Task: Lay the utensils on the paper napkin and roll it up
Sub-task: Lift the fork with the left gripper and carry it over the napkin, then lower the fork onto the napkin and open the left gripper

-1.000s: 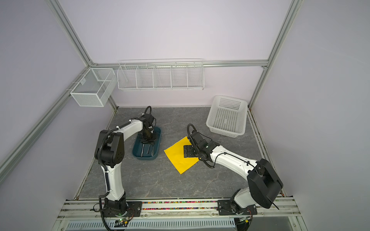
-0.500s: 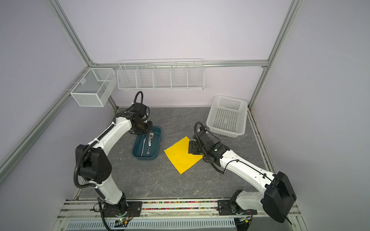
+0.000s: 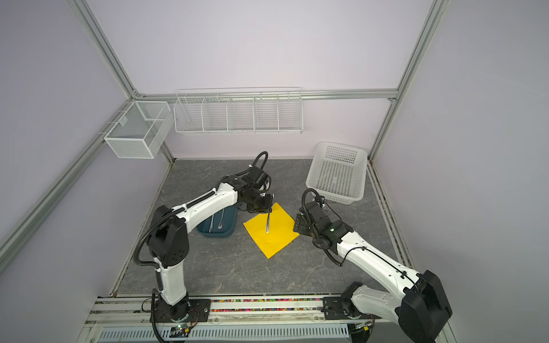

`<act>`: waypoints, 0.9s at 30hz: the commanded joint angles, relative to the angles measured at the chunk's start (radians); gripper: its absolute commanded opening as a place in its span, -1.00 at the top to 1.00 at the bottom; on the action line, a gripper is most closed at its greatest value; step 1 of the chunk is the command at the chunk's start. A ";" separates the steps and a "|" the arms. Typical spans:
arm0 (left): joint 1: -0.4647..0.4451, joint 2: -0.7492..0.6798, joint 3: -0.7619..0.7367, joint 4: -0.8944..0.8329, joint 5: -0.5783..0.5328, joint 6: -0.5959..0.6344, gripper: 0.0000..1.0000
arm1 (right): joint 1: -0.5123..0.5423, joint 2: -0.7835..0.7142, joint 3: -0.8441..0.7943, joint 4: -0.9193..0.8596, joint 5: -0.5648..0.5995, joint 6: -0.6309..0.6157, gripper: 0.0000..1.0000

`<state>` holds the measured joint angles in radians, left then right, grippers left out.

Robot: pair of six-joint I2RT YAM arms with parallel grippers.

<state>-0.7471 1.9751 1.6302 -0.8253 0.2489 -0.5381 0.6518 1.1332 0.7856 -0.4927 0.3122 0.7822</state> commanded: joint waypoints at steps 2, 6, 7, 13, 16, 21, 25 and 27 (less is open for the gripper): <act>-0.026 0.073 0.028 0.054 0.044 -0.094 0.89 | -0.032 -0.030 -0.044 -0.009 -0.044 0.014 -0.78; -0.029 0.127 0.071 0.028 0.020 -0.092 0.89 | -0.041 -0.032 -0.052 -0.013 -0.049 -0.026 -0.77; -0.029 0.136 0.079 0.025 0.014 -0.098 0.89 | -0.044 -0.032 -0.052 -0.014 -0.048 -0.033 -0.78; -0.029 0.204 0.108 0.037 0.020 -0.155 0.89 | -0.054 -0.016 -0.054 -0.008 -0.054 -0.055 -0.78; -0.029 0.222 0.115 0.038 0.019 -0.164 0.89 | -0.057 -0.005 -0.051 -0.009 -0.059 -0.062 -0.78; -0.029 0.239 0.144 0.023 0.003 -0.157 0.88 | -0.064 0.008 -0.056 -0.006 -0.061 -0.074 -0.78; -0.029 0.258 0.155 0.011 0.004 -0.142 0.87 | -0.064 0.022 -0.055 0.000 -0.077 -0.088 -0.78; -0.029 0.268 0.162 0.006 0.013 -0.138 0.87 | -0.066 0.023 -0.055 0.000 -0.079 -0.089 -0.77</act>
<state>-0.7773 2.2192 1.7535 -0.7918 0.2626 -0.6800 0.5922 1.1500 0.7456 -0.4973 0.2470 0.7086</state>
